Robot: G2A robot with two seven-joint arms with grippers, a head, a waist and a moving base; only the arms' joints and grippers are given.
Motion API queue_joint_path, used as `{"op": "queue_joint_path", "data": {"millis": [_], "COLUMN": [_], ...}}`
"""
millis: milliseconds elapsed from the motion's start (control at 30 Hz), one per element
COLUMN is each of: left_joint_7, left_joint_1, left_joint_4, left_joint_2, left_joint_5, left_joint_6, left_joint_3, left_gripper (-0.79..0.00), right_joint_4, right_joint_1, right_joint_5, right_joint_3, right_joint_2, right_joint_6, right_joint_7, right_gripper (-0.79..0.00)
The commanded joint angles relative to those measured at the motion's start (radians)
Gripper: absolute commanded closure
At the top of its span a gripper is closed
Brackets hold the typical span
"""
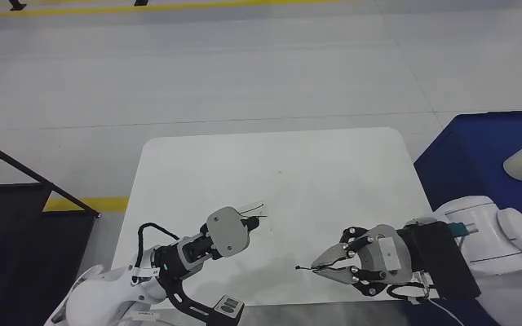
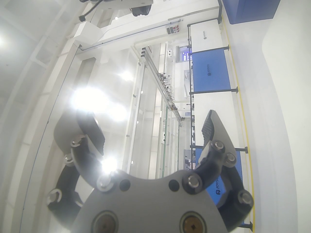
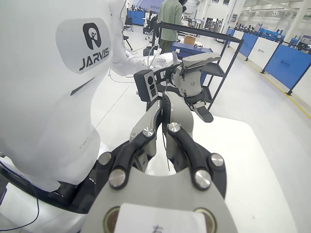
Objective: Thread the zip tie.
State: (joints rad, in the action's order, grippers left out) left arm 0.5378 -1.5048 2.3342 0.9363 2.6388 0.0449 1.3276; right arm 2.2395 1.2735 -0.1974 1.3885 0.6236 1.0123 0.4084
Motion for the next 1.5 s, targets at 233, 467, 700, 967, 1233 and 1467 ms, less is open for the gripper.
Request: {"op": "queue_joint_path", "data": {"millis": [233,467,700,967,1233,1467], "left_joint_7": [0.0,0.0,0.0,0.0,0.0,0.0], "left_joint_1": [0.0,0.0,0.0,0.0,0.0,0.0], "left_joint_4": [0.0,0.0,0.0,0.0,0.0,0.0], "left_joint_2": [0.0,0.0,0.0,0.0,0.0,0.0], "left_joint_5": [0.0,0.0,0.0,0.0,0.0,0.0], "left_joint_6": [0.0,0.0,0.0,0.0,0.0,0.0], "left_joint_3": [0.0,0.0,0.0,0.0,0.0,0.0], "left_gripper": [-0.785,-0.785,-0.785,-0.785,-0.785,-0.785], "right_joint_4": [-0.261,-0.446,-0.653,-0.643,-0.803,-0.845], "right_joint_1": [-0.105,-0.316,-0.43,-0.424,-0.469,-0.488], "right_joint_5": [0.65,1.043,1.313,1.303,1.285,1.308], "right_joint_3": [-0.215,-0.375,-0.379,-0.383,-0.393,-0.398], "right_joint_2": [-0.04,-0.026,0.014,0.015,0.027,0.036], "right_joint_6": [-0.019,-0.184,-0.388,-0.404,-0.73,-0.765], "right_joint_7": [0.418,0.584,0.788,0.784,0.902,0.957], "right_gripper": [0.0,0.0,0.0,0.0,0.0,0.0]}}
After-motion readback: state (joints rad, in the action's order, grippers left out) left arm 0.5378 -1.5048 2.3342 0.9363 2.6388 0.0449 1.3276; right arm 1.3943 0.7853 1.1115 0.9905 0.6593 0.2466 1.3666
